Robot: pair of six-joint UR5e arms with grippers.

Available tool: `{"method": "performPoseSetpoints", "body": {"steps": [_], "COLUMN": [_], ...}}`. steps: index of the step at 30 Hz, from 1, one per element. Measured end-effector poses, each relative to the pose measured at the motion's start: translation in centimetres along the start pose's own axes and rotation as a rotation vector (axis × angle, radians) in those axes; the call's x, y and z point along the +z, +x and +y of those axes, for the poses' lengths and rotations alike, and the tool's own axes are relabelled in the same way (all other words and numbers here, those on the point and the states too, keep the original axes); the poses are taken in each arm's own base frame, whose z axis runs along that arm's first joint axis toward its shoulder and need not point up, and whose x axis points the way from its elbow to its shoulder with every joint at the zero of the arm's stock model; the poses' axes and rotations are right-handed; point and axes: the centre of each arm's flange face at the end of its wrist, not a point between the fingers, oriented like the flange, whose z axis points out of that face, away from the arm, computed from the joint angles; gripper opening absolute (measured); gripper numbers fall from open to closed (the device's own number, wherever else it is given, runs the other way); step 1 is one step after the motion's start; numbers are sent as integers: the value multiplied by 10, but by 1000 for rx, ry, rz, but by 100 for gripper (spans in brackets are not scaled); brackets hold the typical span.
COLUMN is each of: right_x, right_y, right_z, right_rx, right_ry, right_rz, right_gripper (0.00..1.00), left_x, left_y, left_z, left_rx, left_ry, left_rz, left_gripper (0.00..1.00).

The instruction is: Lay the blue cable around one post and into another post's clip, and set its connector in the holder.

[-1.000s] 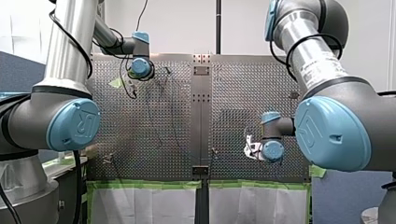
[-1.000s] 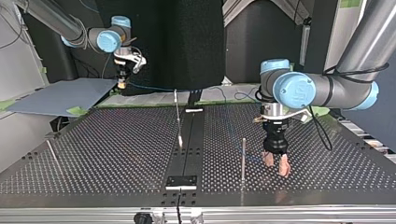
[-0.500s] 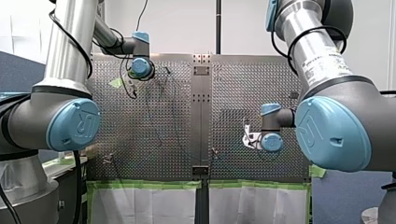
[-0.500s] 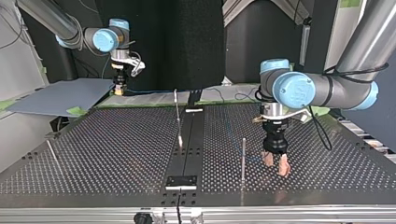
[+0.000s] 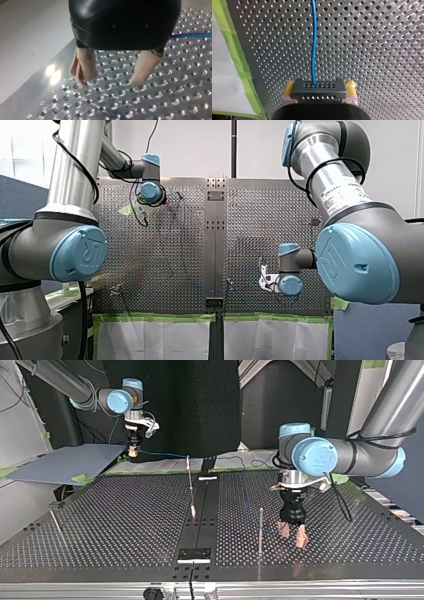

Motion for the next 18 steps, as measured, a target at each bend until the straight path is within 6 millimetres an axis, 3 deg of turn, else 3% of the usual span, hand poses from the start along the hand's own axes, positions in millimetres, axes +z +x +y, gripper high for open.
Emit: {"method": "performPoseSetpoints", "body": {"steps": [18], "right_x": [1], "right_y": [0], "right_z": [-1], "right_rx": [11], "right_ry": [11], "right_rz": [13], "right_gripper": [18], "left_x": [-6], "left_y": [5], "left_z": [10], "left_rx": [-110], "left_ry": [29], "left_rz": [155], "left_gripper": [100]}}
